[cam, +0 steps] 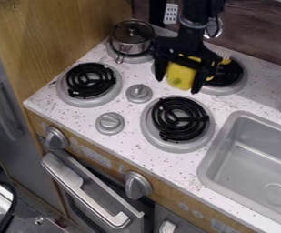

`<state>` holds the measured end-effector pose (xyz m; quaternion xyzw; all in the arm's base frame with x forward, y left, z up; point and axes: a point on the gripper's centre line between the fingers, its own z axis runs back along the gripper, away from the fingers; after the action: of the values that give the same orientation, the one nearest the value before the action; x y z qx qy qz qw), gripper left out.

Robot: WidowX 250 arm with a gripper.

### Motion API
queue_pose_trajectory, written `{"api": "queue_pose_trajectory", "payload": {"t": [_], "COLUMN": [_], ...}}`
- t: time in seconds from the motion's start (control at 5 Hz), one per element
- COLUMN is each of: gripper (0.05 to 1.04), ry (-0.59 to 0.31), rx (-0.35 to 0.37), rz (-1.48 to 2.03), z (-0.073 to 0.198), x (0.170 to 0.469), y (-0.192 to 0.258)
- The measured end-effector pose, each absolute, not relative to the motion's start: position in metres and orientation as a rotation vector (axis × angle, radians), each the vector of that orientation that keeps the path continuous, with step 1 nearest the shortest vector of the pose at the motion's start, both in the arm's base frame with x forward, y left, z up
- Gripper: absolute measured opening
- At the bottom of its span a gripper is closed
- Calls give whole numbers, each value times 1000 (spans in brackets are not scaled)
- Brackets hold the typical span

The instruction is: Move the yellow pepper to the lower right burner

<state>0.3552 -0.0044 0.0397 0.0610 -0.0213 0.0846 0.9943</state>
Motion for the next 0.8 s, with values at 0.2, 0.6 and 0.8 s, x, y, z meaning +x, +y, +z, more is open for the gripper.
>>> {"api": "queue_pose_trajectory", "payload": {"t": [0.2,0.6,0.8], "gripper": [1001,1001,1001], "ry": [-24,108,103], "rx": [83,69,76], "rz": [162,145,142], "z": [35,-22,-26], "x": [357,358,359], "y": [-11,-11,-11]}}
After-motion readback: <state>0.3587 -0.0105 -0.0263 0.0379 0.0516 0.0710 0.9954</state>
